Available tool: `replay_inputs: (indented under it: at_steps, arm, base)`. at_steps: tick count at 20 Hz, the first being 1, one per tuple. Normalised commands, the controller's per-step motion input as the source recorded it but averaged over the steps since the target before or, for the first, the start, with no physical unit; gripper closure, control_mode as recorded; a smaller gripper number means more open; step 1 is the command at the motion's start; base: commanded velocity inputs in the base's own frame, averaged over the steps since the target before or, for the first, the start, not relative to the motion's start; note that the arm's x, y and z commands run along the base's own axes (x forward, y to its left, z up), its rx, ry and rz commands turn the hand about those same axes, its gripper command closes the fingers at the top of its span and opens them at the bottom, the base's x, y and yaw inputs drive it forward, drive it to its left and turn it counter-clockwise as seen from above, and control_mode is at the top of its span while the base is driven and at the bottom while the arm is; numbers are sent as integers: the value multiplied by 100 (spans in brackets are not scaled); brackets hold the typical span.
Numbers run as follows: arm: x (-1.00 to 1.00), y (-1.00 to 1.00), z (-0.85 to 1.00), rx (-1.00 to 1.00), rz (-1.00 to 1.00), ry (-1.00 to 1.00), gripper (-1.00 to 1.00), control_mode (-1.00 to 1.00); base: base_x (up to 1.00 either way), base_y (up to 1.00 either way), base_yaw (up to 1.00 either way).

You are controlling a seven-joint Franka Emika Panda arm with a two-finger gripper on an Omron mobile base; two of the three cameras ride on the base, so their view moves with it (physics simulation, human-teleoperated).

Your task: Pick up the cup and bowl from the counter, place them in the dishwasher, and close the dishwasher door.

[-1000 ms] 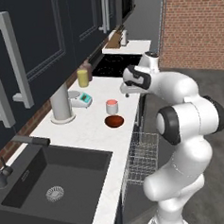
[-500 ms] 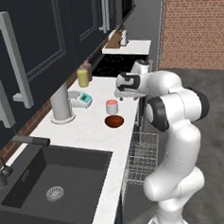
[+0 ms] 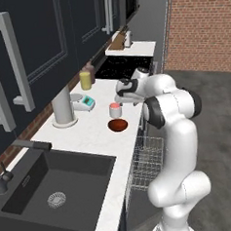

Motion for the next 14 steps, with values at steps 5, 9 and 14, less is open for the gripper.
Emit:
replay_inputs:
  at_steps: [5, 9, 14]
  arm:
    - [45, 4, -24, 0, -4, 0, -100, -100]
    - [47, 10, -20, 0, -9, 0, -100, -100]
    - [51, 14, -18, 0, -11, 0, -100, -100]
  base:
    - [0, 0, 0]
    - [0, 0, 0]
    - [0, 0, 0]
